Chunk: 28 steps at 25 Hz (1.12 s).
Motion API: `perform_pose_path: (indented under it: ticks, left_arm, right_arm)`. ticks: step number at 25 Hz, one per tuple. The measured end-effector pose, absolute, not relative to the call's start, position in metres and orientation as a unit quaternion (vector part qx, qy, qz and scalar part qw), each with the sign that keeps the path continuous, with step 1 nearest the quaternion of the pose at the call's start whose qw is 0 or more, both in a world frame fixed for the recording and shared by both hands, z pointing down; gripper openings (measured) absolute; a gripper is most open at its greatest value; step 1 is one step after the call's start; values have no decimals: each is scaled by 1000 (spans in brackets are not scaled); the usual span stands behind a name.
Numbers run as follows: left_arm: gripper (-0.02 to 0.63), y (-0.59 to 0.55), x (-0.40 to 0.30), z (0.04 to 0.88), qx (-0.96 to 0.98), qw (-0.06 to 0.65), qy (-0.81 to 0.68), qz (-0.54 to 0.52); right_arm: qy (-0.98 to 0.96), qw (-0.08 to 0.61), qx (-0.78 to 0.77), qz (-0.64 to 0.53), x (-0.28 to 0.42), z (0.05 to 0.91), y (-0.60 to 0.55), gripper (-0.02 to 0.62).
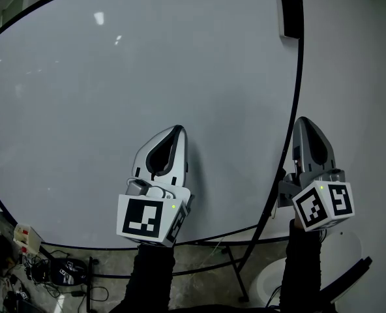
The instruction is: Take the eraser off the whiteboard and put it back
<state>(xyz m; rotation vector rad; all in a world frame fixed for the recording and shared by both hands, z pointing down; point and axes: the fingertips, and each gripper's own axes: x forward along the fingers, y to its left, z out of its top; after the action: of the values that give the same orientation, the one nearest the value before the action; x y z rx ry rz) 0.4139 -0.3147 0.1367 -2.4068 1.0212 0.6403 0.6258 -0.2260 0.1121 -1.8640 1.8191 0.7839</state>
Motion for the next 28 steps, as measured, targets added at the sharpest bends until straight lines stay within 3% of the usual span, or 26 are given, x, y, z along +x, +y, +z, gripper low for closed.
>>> perform_pose_path:
  ticks: [28]
  left_arm:
    - [6,-323,412,142,-875,217,367,230]
  right_arm:
    - [655,163,-676,295,610,130,-234,6]
